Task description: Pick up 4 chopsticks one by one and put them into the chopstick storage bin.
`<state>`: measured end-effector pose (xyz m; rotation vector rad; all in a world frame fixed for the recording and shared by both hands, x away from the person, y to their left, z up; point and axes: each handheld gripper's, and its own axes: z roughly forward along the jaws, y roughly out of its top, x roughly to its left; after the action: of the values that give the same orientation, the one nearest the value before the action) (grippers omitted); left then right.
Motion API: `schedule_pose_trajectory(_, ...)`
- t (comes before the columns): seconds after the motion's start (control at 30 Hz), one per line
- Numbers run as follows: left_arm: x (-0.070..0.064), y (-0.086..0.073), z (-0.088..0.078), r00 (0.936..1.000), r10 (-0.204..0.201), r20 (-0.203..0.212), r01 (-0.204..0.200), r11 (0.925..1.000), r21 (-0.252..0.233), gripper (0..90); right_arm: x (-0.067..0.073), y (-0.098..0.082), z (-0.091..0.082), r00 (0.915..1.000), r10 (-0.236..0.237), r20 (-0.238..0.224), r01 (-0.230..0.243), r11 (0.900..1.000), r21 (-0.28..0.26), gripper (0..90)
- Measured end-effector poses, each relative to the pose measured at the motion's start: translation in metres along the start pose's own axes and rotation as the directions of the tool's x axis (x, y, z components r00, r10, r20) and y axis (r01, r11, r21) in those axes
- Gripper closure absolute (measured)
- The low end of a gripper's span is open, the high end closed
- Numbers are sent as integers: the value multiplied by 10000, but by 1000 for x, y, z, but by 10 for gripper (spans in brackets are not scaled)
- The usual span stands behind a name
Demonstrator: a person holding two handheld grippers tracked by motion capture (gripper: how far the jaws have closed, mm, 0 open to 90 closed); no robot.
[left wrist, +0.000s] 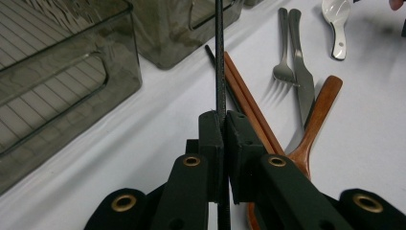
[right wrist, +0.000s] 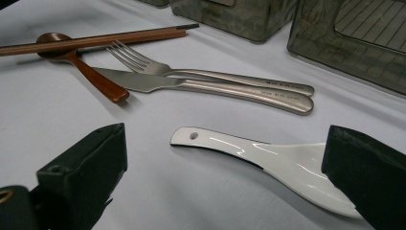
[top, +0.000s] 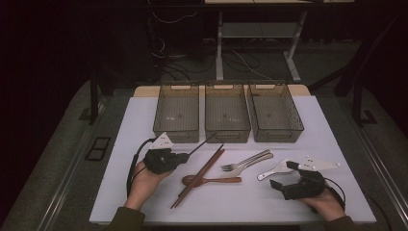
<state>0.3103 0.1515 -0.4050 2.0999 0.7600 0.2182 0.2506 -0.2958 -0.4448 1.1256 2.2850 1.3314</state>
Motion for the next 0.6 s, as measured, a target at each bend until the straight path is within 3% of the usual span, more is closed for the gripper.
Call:
schedule_pose_trajectory(0.33, 8, 10, -4, 10000, -10, -10, 10, 9979, -644, 846, -1, 0, -1, 9999, 66, 95, -65, 10000, -76, 14)
schedule_pose_trajectory(0.6, 17, 20, -5, 9996, -83, -266, 58, 9956, -939, 846, 0, 0, 0, 9999, 18, 102, -18, 10000, -52, 14)
